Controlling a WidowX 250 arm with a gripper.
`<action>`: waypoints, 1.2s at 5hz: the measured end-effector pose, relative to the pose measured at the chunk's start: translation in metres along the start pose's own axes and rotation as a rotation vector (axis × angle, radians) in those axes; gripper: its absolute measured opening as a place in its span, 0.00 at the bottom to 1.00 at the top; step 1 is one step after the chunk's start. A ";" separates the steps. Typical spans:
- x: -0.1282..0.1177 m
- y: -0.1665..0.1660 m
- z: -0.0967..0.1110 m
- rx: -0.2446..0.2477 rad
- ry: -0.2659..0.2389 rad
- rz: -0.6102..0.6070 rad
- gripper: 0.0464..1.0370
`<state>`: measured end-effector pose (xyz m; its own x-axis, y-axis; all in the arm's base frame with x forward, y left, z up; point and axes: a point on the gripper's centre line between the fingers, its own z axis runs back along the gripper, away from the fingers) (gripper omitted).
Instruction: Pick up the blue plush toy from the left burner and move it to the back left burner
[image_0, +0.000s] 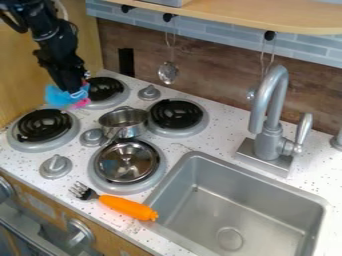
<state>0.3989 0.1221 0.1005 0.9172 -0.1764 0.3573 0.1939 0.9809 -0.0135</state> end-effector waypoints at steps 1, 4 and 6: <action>0.006 -0.011 -0.002 -0.008 -0.002 -0.020 0.19; 0.034 -0.027 -0.005 -0.013 -0.035 -0.063 0.19; 0.044 -0.040 -0.026 -0.022 -0.041 -0.096 0.19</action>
<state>0.4403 0.0732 0.0928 0.8791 -0.2661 0.3954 0.2885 0.9575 0.0029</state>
